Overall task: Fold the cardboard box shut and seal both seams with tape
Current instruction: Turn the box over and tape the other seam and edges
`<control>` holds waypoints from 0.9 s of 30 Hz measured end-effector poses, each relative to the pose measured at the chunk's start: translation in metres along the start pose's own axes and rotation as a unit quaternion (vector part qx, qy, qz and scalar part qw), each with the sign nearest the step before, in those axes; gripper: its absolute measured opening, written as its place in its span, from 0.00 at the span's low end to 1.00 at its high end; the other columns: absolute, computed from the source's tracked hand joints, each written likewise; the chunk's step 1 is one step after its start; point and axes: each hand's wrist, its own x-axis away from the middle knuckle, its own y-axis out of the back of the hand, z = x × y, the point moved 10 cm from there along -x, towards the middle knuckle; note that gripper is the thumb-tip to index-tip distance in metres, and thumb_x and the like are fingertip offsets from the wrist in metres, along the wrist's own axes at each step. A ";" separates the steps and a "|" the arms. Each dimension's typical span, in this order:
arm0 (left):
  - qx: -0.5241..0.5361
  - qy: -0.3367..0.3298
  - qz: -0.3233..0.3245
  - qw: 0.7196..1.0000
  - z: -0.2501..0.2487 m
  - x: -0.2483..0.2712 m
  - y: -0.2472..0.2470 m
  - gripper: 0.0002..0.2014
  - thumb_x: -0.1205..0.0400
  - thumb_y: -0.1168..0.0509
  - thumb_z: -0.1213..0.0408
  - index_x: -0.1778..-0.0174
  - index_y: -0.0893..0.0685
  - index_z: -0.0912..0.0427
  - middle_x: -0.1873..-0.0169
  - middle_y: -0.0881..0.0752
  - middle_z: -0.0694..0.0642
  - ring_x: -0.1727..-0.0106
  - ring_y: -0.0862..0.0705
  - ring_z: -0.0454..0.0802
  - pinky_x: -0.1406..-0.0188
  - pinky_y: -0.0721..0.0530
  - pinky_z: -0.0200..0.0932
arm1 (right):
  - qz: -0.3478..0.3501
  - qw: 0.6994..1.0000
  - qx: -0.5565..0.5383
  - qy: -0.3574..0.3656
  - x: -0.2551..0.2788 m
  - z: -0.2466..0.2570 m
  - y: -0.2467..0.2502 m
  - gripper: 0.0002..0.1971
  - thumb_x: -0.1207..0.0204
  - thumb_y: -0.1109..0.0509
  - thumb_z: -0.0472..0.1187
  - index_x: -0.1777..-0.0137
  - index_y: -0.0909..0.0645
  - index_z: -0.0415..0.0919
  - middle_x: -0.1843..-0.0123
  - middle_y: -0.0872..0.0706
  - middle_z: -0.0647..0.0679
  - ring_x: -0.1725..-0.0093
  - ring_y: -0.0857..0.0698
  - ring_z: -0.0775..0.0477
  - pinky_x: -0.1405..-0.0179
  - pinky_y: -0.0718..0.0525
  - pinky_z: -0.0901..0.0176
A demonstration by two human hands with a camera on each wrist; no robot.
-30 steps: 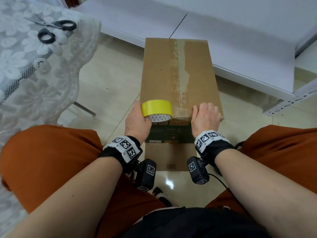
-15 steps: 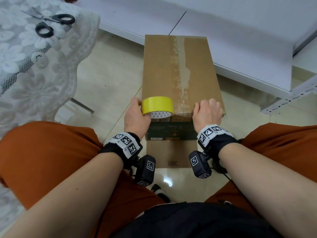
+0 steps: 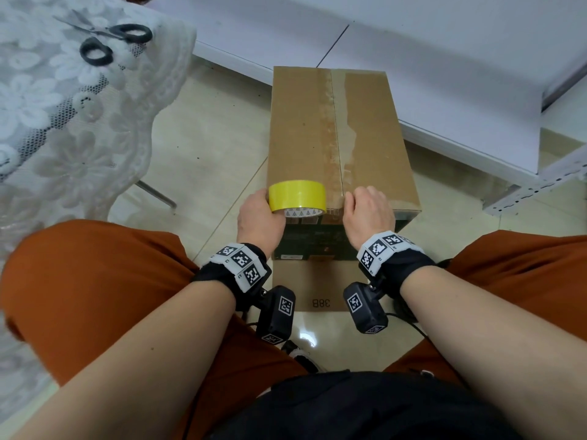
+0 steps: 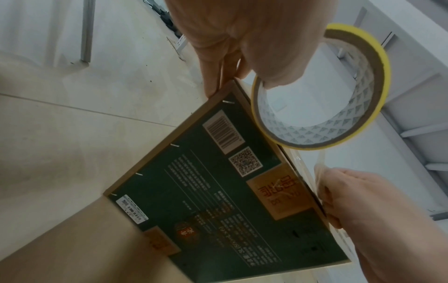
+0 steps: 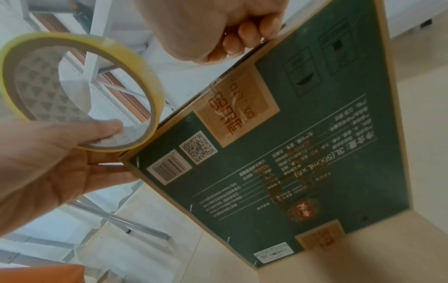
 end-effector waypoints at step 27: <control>0.032 0.036 0.009 0.999 0.012 -0.006 0.010 0.07 0.16 0.44 0.67 0.57 0.22 0.60 0.58 0.19 0.59 0.58 0.24 0.55 0.60 0.31 0.43 | 0.006 0.996 0.090 0.002 -0.005 0.006 -0.011 0.17 0.14 0.48 0.49 0.51 0.21 0.40 0.59 0.27 0.48 0.58 0.27 0.47 0.58 0.29 0.55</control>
